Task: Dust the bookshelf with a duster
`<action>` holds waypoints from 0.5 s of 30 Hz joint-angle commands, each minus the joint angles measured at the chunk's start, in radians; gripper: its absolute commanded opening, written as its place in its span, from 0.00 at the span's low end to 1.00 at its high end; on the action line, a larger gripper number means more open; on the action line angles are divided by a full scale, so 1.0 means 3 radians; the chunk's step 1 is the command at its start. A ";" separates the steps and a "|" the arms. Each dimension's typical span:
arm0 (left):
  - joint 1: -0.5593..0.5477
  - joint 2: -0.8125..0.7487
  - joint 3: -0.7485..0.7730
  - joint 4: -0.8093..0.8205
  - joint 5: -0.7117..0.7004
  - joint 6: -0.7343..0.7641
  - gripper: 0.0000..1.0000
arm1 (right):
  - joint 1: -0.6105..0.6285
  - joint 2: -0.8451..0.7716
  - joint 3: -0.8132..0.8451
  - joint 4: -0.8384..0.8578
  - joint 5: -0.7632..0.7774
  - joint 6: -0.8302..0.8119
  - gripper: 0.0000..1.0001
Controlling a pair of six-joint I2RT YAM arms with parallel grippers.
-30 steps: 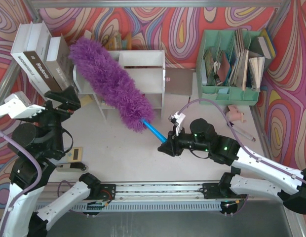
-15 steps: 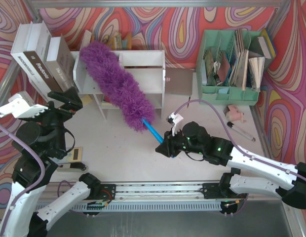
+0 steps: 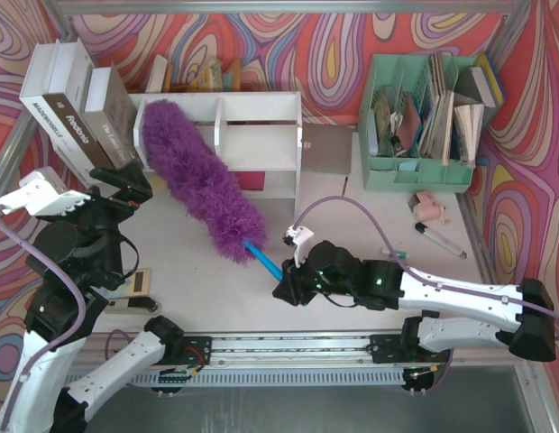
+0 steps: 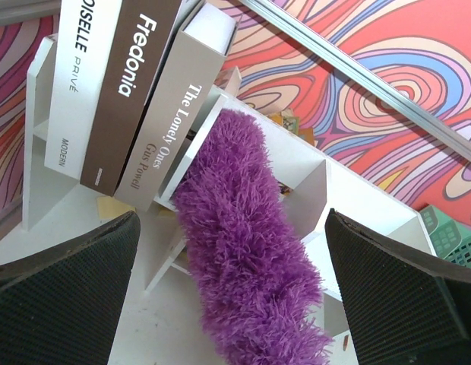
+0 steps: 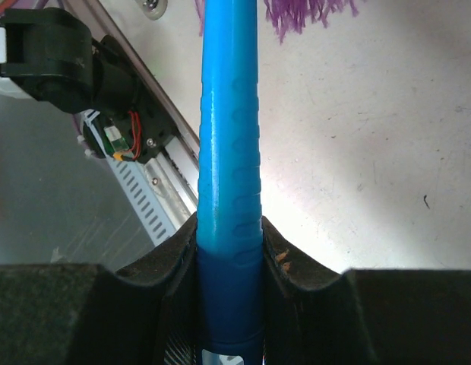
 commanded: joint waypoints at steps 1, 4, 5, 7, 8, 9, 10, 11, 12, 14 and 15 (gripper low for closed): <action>-0.0007 -0.0039 -0.0043 0.0038 -0.0082 0.0008 0.99 | 0.0134 -0.0054 0.0201 0.0129 0.0234 -0.0043 0.00; -0.0007 -0.0020 -0.0041 0.0043 -0.0075 0.0003 0.98 | 0.0163 -0.0243 0.0191 0.0135 0.0414 -0.0085 0.00; -0.0006 -0.0017 -0.0042 0.0039 -0.0072 0.0003 0.99 | 0.0162 -0.0334 0.0187 0.0135 0.0486 -0.0096 0.00; -0.0006 -0.0012 -0.0048 0.0037 -0.0075 0.0003 0.98 | 0.0165 -0.0520 0.0209 0.0075 0.0655 -0.0120 0.00; -0.0006 -0.0012 -0.0048 0.0037 -0.0076 -0.0001 0.98 | 0.0162 -0.0568 0.0247 -0.0011 0.0730 -0.0130 0.00; -0.0007 -0.0012 -0.0050 0.0040 -0.0079 0.0002 0.98 | 0.0162 -0.0593 0.0293 -0.0092 0.0797 -0.0148 0.00; -0.0006 -0.0012 -0.0049 0.0039 -0.0081 0.0006 0.98 | 0.0165 -0.0602 0.0334 -0.0194 0.0852 -0.0146 0.00; -0.0006 -0.0012 -0.0047 0.0043 -0.0086 0.0008 0.98 | 0.0162 -0.0598 0.0372 -0.0275 0.0884 -0.0149 0.00; -0.0006 -0.0012 -0.0048 0.0044 -0.0091 0.0013 0.99 | 0.0161 -0.0586 0.0387 -0.0332 0.0895 -0.0144 0.00; -0.0007 -0.0012 -0.0050 0.0061 -0.0097 0.0013 0.98 | 0.0162 -0.0525 0.0392 -0.0398 0.0883 -0.0108 0.00; -0.0009 -0.0012 -0.0048 0.0064 -0.0101 0.0013 0.98 | 0.0162 -0.0491 0.0384 -0.0405 0.0852 -0.0095 0.00</action>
